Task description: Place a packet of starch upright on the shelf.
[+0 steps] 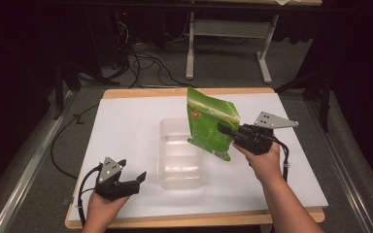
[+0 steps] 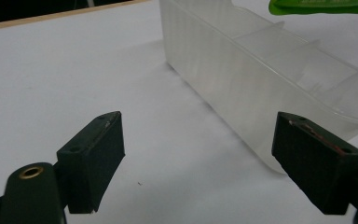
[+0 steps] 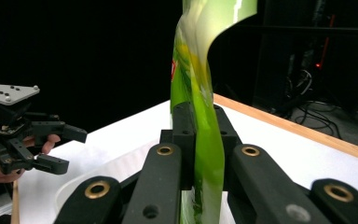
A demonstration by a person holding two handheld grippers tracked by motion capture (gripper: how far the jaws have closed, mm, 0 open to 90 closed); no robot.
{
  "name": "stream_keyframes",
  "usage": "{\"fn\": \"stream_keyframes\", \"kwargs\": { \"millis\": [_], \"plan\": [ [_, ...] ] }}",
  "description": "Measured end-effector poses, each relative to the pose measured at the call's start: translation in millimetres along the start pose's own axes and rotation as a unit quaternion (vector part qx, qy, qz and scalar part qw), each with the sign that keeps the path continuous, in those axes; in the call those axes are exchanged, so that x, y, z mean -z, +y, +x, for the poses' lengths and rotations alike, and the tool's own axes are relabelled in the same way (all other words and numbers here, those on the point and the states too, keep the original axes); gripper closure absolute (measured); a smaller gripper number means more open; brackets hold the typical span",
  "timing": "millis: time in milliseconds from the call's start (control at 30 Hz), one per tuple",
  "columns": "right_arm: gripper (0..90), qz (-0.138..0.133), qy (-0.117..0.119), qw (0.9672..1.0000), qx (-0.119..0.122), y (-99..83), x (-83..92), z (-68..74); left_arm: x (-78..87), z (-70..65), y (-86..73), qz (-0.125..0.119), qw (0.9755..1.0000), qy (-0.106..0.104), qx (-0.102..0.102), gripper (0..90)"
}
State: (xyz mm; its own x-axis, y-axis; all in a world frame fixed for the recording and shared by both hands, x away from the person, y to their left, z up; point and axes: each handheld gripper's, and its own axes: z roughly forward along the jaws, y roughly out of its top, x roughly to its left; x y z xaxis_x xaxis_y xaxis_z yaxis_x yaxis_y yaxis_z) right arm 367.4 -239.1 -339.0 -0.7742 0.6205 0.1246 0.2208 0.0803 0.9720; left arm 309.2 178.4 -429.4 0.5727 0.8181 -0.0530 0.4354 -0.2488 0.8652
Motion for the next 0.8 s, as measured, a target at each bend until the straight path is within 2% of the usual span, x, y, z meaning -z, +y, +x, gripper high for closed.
{"fn": "stream_keyframes", "kwargs": {
  "millis": [233, 267, 433, 600, 800],
  "plan": [
    [85.1, 0.001, 0.014, 0.9999, 0.005, -0.8, -10.4, 1.7, 1.3, 2.8, -1.6, 0.002, 1.0, 0.009, 0.002, 17.5],
    [85.1, -0.002, 0.022, 0.9997, 0.006, -2.1, -12.8, 2.7, 1.2, 3.8, -2.0, 0.0, 0.9999, 0.011, 0.008, 17.5],
    [85.1, 0.0, 0.042, 0.9991, 0.009, -1.7, -16.4, 6.7, 0.7, 4.4, -2.7, 0.003, 0.9998, 0.014, 0.011, 17.5],
    [85.0, 0.008, 0.06, 0.998, 0.019, -2.3, -25.1, 15.7, 2.7, 2.4, -3.4, 0.002, 0.9998, 0.018, 0.007, 17.4],
    [85.0, 0.009, 0.086, 0.9961, 0.015, -2.3, -32.0, 22.6, 3.4, 5.8, -4.1, 0.0, 0.9997, 0.019, 0.012, 17.3]
  ]
}}
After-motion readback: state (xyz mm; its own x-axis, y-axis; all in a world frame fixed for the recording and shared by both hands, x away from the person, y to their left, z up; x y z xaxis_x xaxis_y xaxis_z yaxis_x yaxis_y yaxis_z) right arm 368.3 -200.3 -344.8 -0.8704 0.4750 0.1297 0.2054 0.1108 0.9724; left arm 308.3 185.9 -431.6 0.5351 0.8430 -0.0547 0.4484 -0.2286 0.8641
